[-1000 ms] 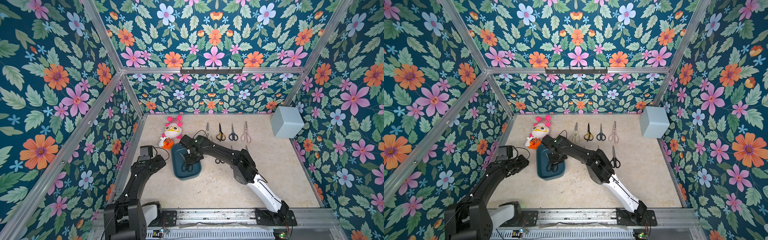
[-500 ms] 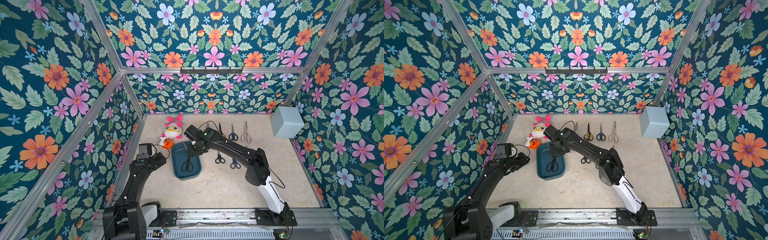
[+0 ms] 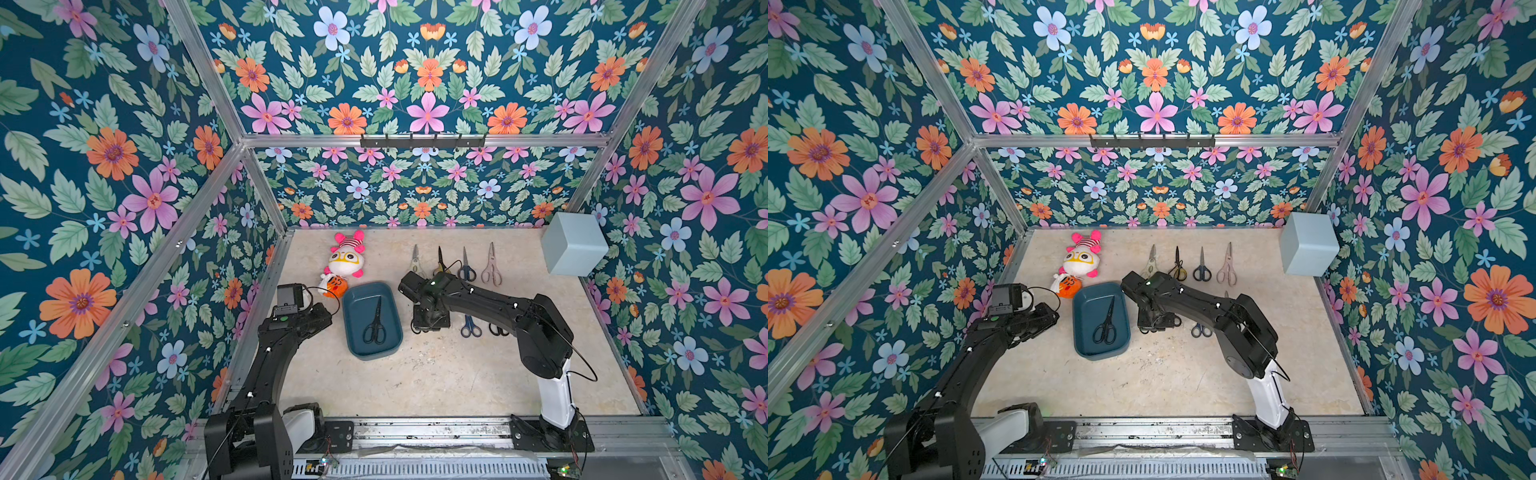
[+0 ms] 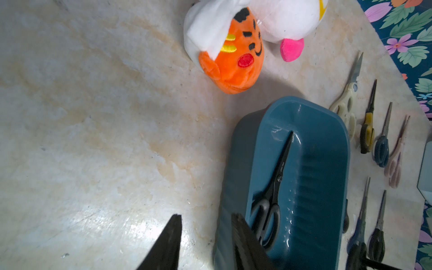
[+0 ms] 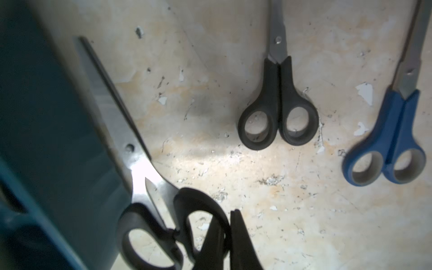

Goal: Take the scissors out of the storage box
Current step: Place the scissors at the center of the board.

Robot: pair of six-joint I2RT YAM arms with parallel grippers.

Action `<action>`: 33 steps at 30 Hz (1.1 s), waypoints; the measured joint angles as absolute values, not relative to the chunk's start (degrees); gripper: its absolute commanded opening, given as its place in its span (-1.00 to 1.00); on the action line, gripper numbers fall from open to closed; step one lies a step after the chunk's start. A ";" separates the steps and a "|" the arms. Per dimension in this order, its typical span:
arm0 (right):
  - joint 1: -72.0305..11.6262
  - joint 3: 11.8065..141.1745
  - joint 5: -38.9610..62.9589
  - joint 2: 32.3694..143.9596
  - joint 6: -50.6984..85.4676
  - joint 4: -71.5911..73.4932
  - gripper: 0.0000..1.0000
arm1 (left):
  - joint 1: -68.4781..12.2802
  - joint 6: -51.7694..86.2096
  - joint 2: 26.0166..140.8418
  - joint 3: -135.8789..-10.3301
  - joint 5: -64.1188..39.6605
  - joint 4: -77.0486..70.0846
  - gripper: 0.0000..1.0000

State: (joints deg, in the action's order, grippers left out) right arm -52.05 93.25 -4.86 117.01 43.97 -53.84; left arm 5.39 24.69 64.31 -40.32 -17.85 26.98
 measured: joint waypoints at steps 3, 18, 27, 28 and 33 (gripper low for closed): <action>-52.07 95.61 -4.34 119.68 44.36 -52.62 -1.00 | 5.39 24.69 64.01 -40.12 -17.76 27.09 -0.18; -50.94 101.80 -5.91 128.14 46.61 -53.21 -0.69 | 5.39 24.05 61.58 -38.24 -15.70 28.01 -0.16; -50.94 103.66 -7.44 127.37 46.76 -54.57 -0.36 | 5.41 24.03 61.25 -38.06 -15.05 28.23 -0.17; -50.94 104.62 -7.77 126.74 46.74 -54.85 -0.34 | 5.41 24.03 61.25 -38.00 -14.94 28.25 -0.16; -52.18 111.09 -7.77 124.36 44.80 -55.31 -0.27 | 5.39 24.05 61.82 -37.93 -14.90 27.92 -0.15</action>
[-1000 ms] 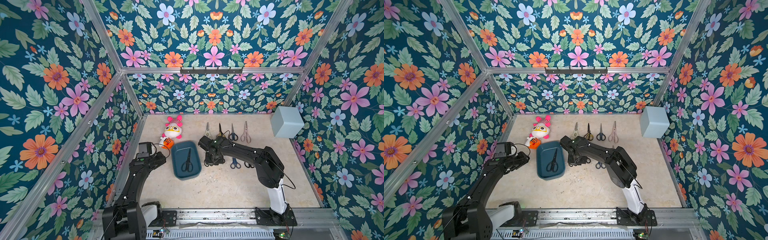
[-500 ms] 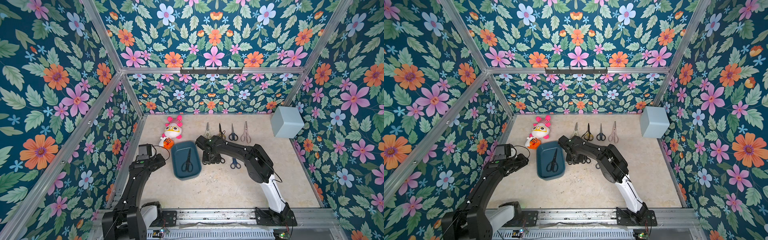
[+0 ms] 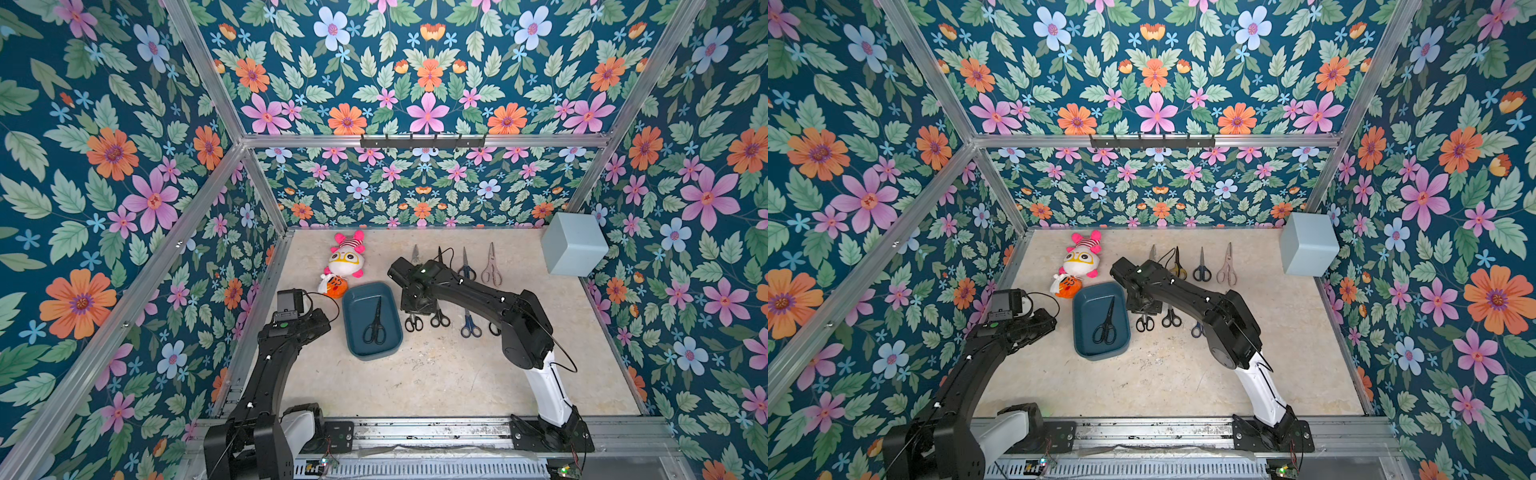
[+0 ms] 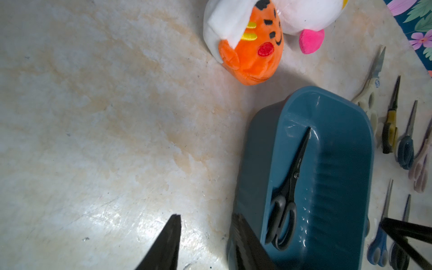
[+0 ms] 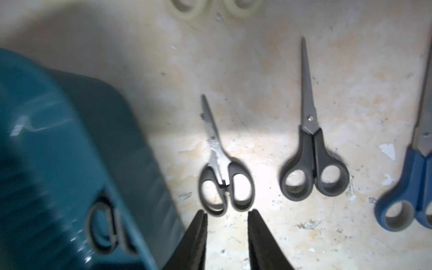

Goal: Take the scissors out of the storage box
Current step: Place the scissors at the center of the board, then pick up the scissors from the storage box.

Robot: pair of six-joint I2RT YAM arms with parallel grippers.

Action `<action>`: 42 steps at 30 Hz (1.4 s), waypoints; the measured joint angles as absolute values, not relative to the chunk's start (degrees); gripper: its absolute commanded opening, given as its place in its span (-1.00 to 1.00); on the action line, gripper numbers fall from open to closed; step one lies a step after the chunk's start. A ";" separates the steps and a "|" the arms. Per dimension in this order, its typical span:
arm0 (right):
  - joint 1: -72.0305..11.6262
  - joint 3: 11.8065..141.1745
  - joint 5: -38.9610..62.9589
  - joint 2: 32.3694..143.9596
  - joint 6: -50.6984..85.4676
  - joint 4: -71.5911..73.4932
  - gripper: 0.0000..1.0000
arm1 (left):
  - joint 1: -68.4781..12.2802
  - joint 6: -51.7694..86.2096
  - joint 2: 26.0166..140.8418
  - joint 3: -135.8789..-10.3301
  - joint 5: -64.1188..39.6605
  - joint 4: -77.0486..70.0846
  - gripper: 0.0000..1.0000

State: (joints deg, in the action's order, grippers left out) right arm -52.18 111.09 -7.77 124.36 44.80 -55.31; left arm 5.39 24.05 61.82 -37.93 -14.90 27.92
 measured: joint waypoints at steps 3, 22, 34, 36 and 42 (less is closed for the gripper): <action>-54.43 116.38 -6.31 125.40 42.63 -54.59 -0.27 | 5.41 24.10 62.46 -37.93 -14.96 27.46 -0.16; -59.48 130.91 6.15 140.84 36.01 -57.14 -0.23 | 5.63 28.38 63.86 -39.79 -15.07 24.82 -0.16; -59.70 130.80 7.46 143.76 39.86 -56.90 -0.27 | 5.67 28.53 63.86 -41.08 -13.37 25.23 -0.16; -59.68 132.79 7.44 145.49 40.36 -57.60 -0.29 | 5.67 28.49 63.72 -41.08 -13.34 25.54 -0.15; -59.68 138.04 6.07 148.68 41.08 -60.58 -0.32 | 5.67 28.34 63.20 -40.69 -13.34 25.93 -0.15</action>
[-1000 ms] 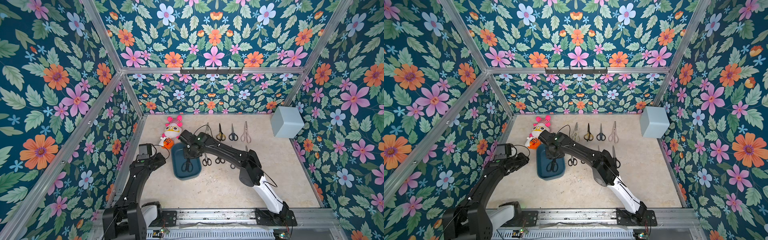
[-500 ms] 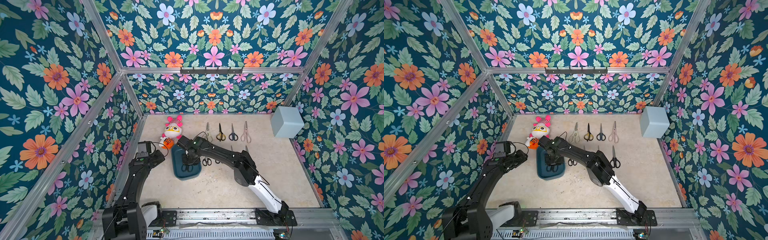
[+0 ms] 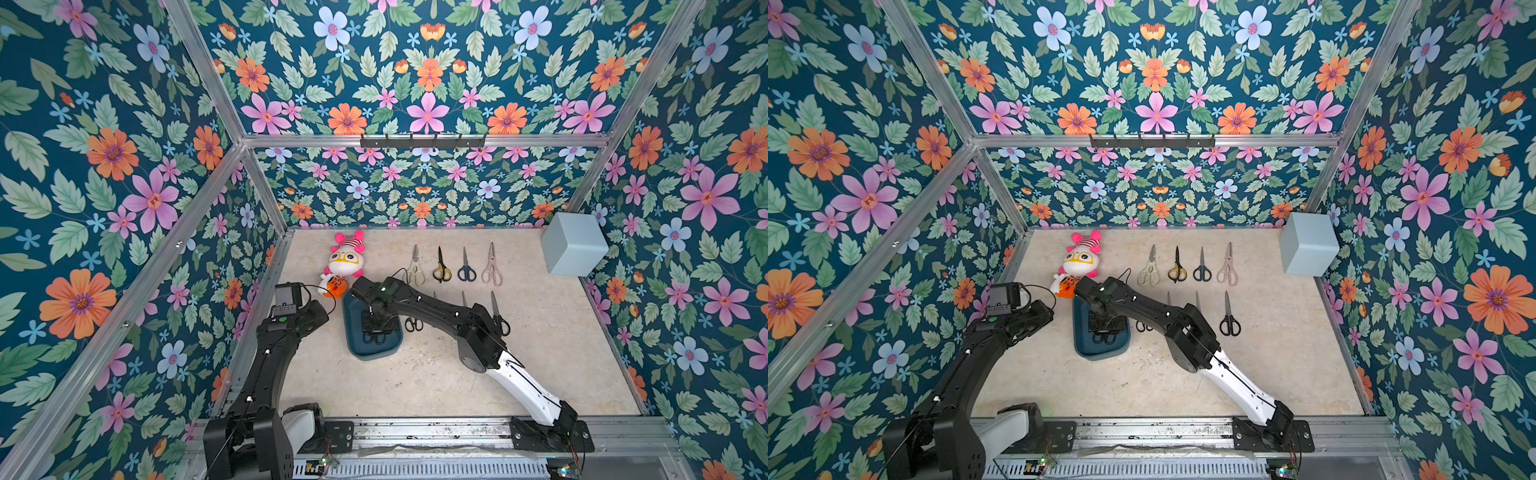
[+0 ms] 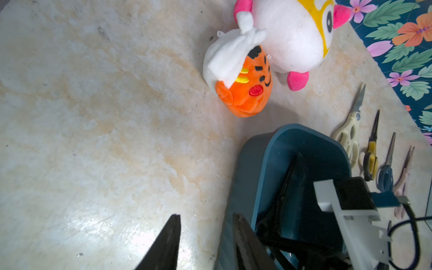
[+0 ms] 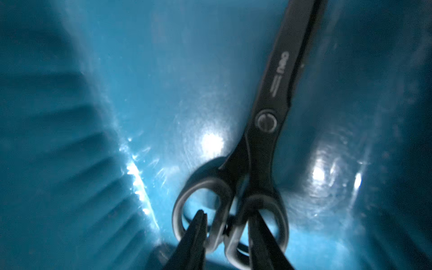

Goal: Take the scissors out of the storage box
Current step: Pick up the scissors from the storage box.

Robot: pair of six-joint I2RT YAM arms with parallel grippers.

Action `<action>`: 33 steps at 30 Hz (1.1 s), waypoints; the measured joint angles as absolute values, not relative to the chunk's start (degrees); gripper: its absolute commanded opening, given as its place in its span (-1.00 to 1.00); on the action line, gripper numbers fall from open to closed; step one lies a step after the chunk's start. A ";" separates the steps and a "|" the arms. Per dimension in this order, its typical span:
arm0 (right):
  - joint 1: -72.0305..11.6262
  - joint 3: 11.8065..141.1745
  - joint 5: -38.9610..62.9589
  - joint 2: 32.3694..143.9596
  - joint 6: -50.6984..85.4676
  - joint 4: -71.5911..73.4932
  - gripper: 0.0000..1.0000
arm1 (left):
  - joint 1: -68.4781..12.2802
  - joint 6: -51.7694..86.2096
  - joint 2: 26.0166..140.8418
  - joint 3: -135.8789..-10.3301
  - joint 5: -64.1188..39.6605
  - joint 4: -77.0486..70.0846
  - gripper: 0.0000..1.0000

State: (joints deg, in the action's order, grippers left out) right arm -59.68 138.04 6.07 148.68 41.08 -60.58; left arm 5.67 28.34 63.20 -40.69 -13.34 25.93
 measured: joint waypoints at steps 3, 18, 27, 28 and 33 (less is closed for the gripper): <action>-59.72 140.64 4.38 150.12 41.08 -62.41 -0.35 | 5.69 28.34 63.09 -40.21 -13.34 25.98 -0.15; -60.34 139.52 -5.37 149.62 37.19 -67.51 -0.25 | 5.69 28.38 63.20 -39.66 -13.63 26.13 -0.15; -61.08 136.99 -7.68 149.27 35.90 -65.39 -0.64 | 5.74 28.40 63.09 -39.51 -13.61 26.17 -0.15; -61.08 136.66 -7.68 149.23 35.86 -65.17 -0.72 | 5.74 28.40 63.09 -39.51 -13.58 26.17 -0.15; -61.08 135.83 -7.49 148.99 35.44 -64.53 -1.00 | 5.74 28.38 63.07 -39.46 -13.58 26.17 -0.15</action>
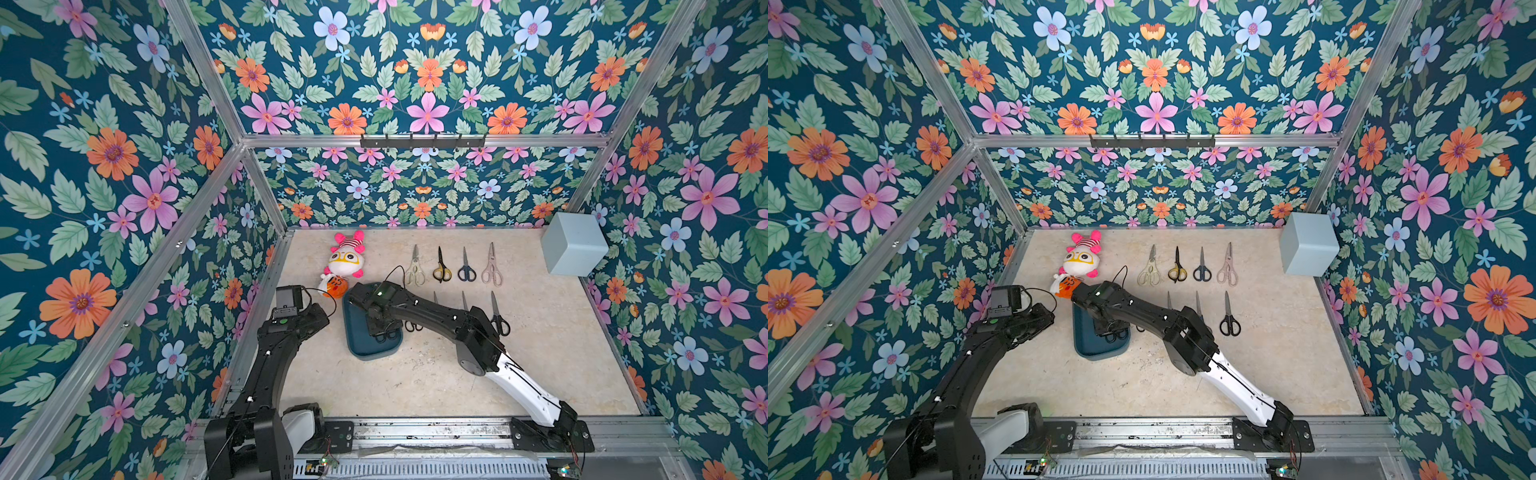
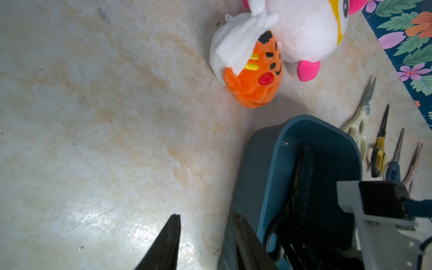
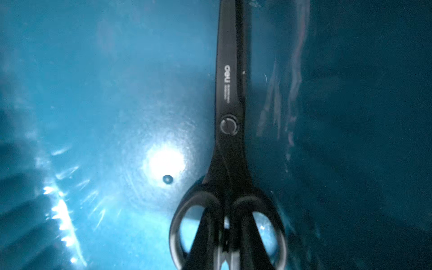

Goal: Take the scissors out of the storage box
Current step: Pick up the scissors from the storage box, then place the scissors at the center of the board.

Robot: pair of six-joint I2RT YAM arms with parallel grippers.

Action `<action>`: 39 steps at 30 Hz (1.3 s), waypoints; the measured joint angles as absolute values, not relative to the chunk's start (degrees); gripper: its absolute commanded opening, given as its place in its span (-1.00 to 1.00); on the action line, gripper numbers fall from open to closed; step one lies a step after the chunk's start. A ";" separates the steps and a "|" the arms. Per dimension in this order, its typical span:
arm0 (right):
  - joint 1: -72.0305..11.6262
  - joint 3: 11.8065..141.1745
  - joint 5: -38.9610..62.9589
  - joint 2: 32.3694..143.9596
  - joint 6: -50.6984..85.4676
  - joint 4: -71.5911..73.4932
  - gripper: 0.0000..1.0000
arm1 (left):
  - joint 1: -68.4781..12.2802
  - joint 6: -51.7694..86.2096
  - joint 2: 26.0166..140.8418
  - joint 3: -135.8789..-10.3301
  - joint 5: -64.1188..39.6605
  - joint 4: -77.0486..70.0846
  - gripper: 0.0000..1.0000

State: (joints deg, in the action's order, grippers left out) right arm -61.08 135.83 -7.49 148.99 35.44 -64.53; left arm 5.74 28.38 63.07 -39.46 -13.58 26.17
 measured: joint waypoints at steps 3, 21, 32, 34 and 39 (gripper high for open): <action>-61.12 135.09 -7.70 148.29 35.35 -63.81 -1.00 | 5.74 28.38 62.89 -39.11 -13.56 26.20 -0.15; -61.01 129.62 -1.37 138.54 32.73 -58.98 -1.00 | 6.07 28.34 62.87 -39.13 -13.13 26.17 -0.15; -60.97 123.57 -0.60 129.99 32.29 -56.34 -1.00 | 6.33 27.66 64.84 -41.45 -12.21 26.59 -0.15; -60.97 120.66 -1.32 127.02 32.29 -55.72 -1.00 | 6.33 27.00 65.41 -42.39 -12.21 26.61 -0.15; -60.90 106.08 -2.79 116.03 32.86 -53.17 -1.00 | 6.33 26.37 66.08 -44.34 -12.34 26.59 -0.15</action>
State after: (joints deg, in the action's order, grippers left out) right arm -60.90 106.08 -2.79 116.03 32.86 -53.17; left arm 6.33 26.37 66.08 -44.34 -12.34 26.59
